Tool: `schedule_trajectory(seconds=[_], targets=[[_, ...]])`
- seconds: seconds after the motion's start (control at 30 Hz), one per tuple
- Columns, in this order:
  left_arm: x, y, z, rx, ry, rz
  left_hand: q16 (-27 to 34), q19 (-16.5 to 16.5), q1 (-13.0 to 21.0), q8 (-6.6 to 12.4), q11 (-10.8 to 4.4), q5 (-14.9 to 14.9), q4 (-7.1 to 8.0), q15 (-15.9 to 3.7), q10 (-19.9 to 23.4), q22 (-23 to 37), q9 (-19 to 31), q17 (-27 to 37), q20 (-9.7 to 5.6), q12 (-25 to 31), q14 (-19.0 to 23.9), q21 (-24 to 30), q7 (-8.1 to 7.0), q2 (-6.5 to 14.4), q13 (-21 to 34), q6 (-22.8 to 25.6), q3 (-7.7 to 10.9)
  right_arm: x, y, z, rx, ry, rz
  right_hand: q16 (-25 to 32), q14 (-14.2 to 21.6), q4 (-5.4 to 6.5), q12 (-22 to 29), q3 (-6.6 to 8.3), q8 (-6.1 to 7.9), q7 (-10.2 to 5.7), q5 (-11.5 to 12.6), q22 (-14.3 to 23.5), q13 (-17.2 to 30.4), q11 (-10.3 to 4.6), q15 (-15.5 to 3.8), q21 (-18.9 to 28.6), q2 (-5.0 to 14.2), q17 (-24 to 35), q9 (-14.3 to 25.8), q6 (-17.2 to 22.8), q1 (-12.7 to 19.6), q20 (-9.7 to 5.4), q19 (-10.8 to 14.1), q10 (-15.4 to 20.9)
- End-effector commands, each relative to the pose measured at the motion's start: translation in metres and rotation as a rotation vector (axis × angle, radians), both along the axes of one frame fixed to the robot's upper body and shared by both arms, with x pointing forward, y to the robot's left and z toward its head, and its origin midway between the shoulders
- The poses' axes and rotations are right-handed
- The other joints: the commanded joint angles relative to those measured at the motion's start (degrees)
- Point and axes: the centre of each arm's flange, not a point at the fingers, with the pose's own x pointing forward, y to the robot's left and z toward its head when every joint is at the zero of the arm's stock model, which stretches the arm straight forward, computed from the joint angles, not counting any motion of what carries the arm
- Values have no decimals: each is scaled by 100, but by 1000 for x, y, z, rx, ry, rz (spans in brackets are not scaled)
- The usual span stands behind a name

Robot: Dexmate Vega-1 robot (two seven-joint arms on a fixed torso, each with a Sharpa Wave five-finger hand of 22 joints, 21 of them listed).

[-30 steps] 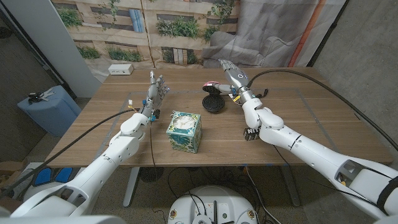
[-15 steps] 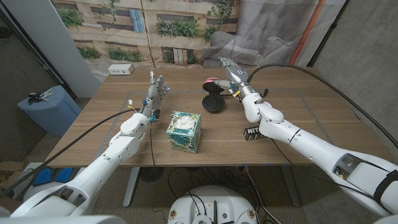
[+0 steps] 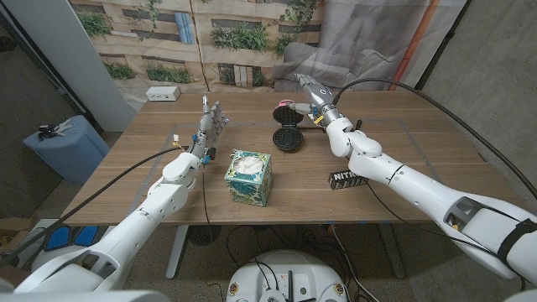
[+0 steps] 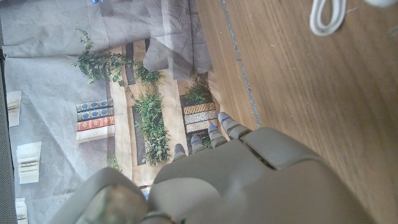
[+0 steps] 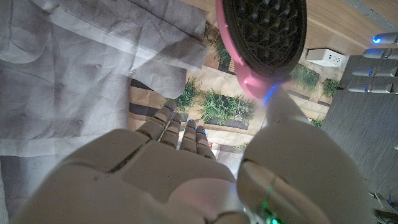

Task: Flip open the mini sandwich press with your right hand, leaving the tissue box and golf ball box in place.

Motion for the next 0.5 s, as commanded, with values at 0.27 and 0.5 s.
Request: schedule_trajectory(seconds=[0.27, 0.5], targets=[[0, 0, 0, 0, 0, 0, 39, 18, -1, 27, 6, 27, 4, -213, -24, 16, 26, 19, -18, 37, -41, 35, -46, 298, 14, -199, -43, 24, 1, 11, 3, 19, -30, 20, 43, 21, 15, 21, -19, -30, 63, 29, 25, -2, 69, 0, 66, 17, 32, 4, 18, -5, 41, 72], [0, 0, 0, 0, 0, 0, 39, 18, -1, 27, 6, 27, 4, -213, -23, 16, 26, 19, -18, 37, -41, 35, -46, 298, 14, -198, -43, 28, 0, 10, 6, 15, -39, 20, 42, 19, 14, 26, -13, -36, 69, 29, 25, 13, 59, 2, 86, 18, 32, 21, 29, -7, 49, 74]])
